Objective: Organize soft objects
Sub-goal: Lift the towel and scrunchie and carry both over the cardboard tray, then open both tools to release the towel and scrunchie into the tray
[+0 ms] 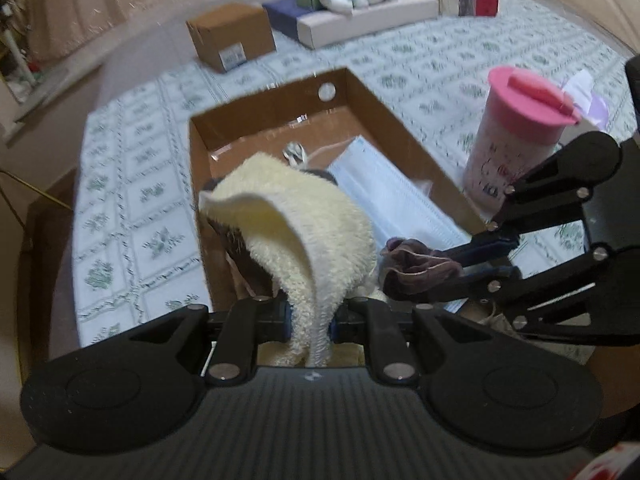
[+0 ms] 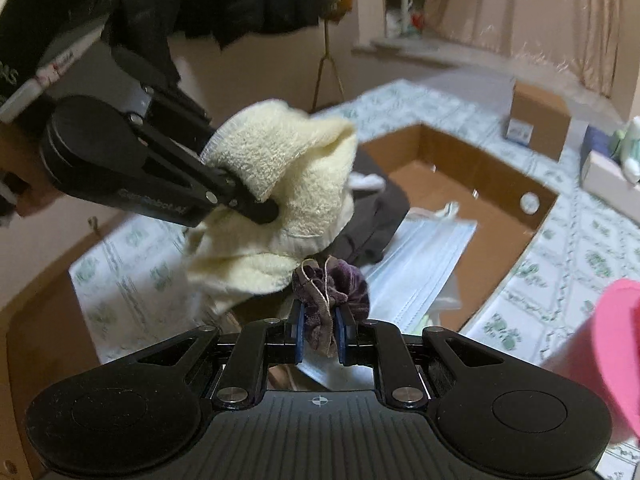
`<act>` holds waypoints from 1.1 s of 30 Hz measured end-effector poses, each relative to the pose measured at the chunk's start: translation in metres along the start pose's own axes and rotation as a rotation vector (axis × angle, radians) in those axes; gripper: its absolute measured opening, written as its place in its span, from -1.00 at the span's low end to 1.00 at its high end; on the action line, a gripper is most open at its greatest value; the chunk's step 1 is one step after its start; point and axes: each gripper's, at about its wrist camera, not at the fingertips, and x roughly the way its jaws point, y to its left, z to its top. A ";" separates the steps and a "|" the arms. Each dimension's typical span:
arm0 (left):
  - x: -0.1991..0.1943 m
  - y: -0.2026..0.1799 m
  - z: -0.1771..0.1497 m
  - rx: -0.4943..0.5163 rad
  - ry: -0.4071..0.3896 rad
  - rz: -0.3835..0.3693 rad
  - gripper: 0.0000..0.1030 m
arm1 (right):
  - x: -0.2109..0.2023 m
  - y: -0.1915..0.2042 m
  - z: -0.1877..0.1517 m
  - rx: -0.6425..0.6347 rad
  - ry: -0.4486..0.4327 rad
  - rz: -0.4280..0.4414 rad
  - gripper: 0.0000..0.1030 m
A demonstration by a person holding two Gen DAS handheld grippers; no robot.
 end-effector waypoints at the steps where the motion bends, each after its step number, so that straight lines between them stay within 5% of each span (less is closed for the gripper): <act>1: 0.005 0.001 0.000 -0.002 0.006 -0.009 -0.73 | 0.008 -0.002 0.000 -0.004 0.022 -0.002 -0.71; 8: 0.036 0.005 0.005 0.020 0.007 -0.016 -0.73 | 0.038 -0.010 0.001 -0.045 0.095 -0.047 -0.71; 20: 0.065 0.032 0.042 0.002 -0.025 0.003 -0.73 | 0.059 -0.035 0.029 -0.090 0.040 -0.157 -0.71; 33: 0.036 0.016 0.018 0.004 0.012 -0.034 -0.62 | 0.037 -0.016 0.012 -0.050 0.025 -0.017 -0.70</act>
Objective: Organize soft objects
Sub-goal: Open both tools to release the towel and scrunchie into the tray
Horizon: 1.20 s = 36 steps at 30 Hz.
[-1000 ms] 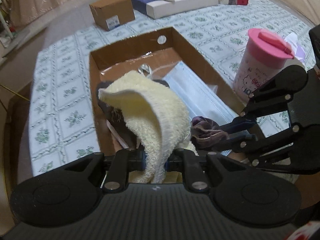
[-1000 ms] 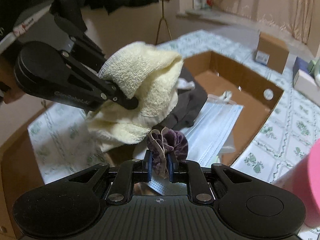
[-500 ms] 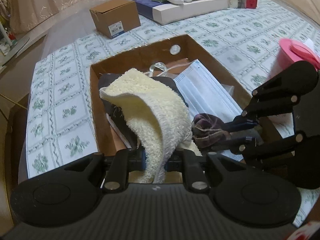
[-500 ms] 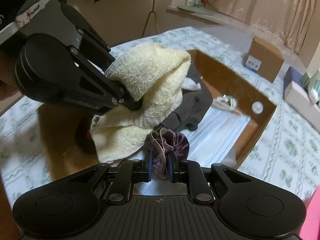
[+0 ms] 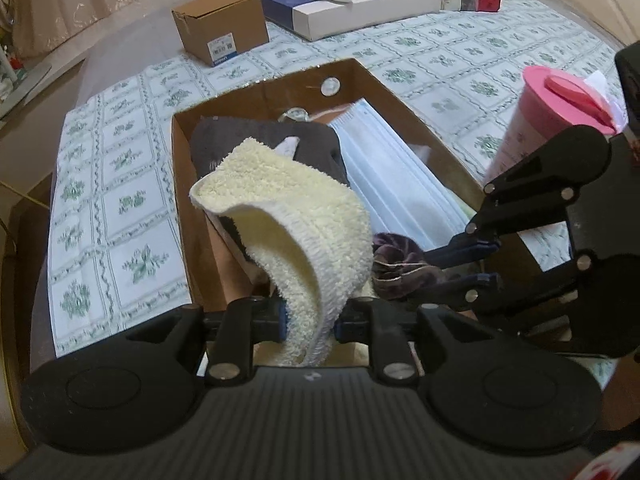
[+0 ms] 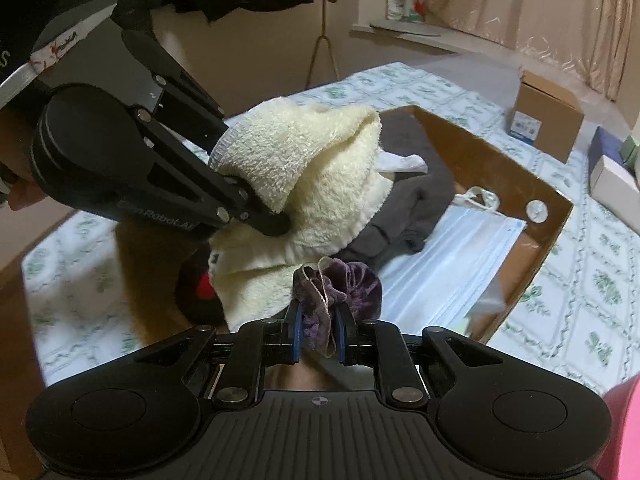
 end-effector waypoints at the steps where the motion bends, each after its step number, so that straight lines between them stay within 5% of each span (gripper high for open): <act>1: -0.001 -0.002 -0.003 -0.001 0.003 0.002 -0.62 | 0.000 0.002 -0.001 -0.007 0.005 0.007 -0.70; 4: -0.003 -0.003 -0.009 -0.021 0.004 0.010 -0.46 | -0.002 0.007 -0.003 -0.017 0.002 0.016 -0.51; 6: -0.007 -0.002 -0.012 -0.043 -0.003 0.017 -0.32 | -0.006 0.006 -0.004 -0.010 -0.018 0.012 0.06; 8: -0.012 -0.002 -0.015 -0.059 -0.013 0.026 -0.24 | -0.013 0.004 -0.005 0.001 -0.048 0.016 0.20; 15: -0.035 -0.007 -0.025 -0.096 -0.070 0.073 0.23 | -0.039 0.003 -0.009 0.057 -0.106 0.009 0.20; 26: -0.058 -0.030 -0.039 -0.120 -0.098 0.114 0.34 | -0.074 0.010 -0.025 0.088 -0.133 -0.009 0.21; 36: -0.079 -0.047 -0.055 -0.189 -0.172 0.167 0.76 | -0.109 0.012 -0.051 0.145 -0.161 -0.027 0.25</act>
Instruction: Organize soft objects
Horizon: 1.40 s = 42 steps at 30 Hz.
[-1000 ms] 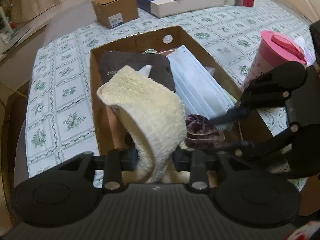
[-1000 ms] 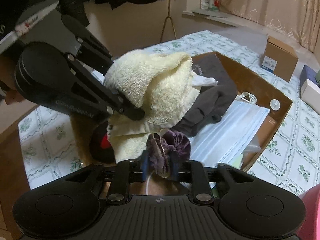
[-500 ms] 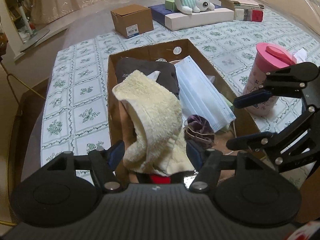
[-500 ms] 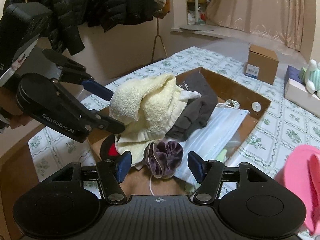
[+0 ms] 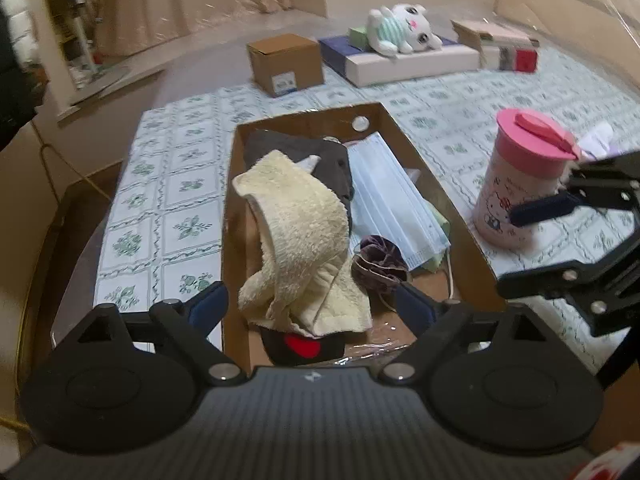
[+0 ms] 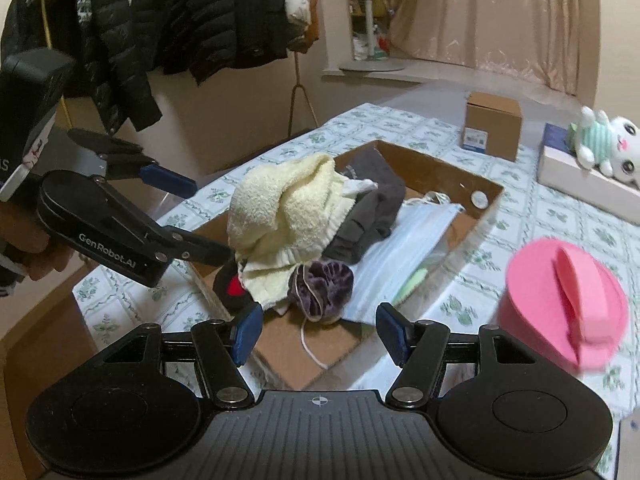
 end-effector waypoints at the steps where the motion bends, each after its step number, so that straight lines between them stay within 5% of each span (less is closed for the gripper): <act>1: -0.002 0.000 -0.002 -0.019 -0.010 0.006 0.79 | -0.004 -0.001 -0.003 0.009 -0.004 -0.005 0.26; 17: -0.050 -0.013 -0.052 -0.420 -0.171 0.184 0.89 | -0.053 -0.012 -0.030 0.202 -0.058 -0.067 0.48; 21: -0.063 -0.030 -0.061 -0.428 -0.223 0.227 0.89 | -0.058 -0.012 -0.035 0.223 -0.059 -0.094 0.49; 27: -0.072 -0.049 -0.065 -0.442 -0.175 0.246 0.89 | -0.065 -0.007 -0.040 0.222 -0.059 -0.132 0.50; 42: -0.084 -0.087 -0.062 -0.401 -0.119 0.165 0.85 | -0.091 -0.004 -0.054 0.261 -0.073 -0.147 0.50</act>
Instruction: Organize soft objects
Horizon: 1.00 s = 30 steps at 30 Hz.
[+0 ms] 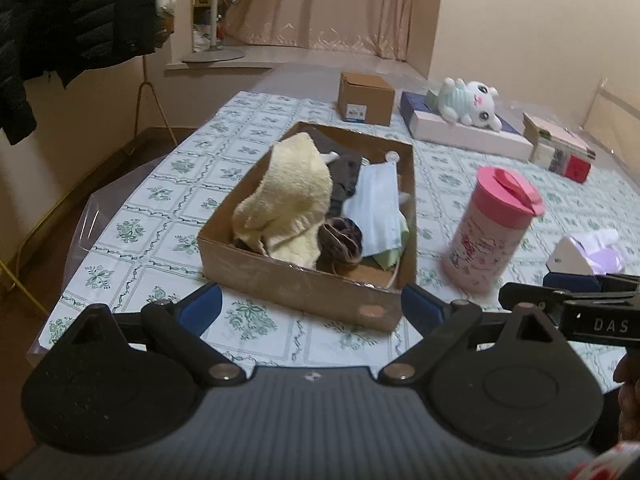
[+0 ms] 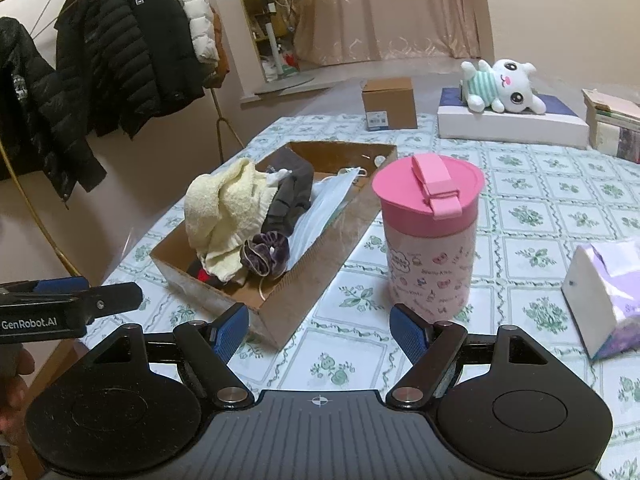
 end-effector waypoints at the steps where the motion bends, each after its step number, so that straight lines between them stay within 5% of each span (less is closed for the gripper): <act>1: 0.000 -0.003 -0.001 0.004 0.005 -0.005 0.85 | -0.002 -0.001 -0.001 0.004 0.000 -0.001 0.50; 30: -0.052 -0.057 -0.042 -0.032 0.053 0.024 0.85 | -0.071 -0.011 -0.032 -0.070 0.013 -0.032 0.50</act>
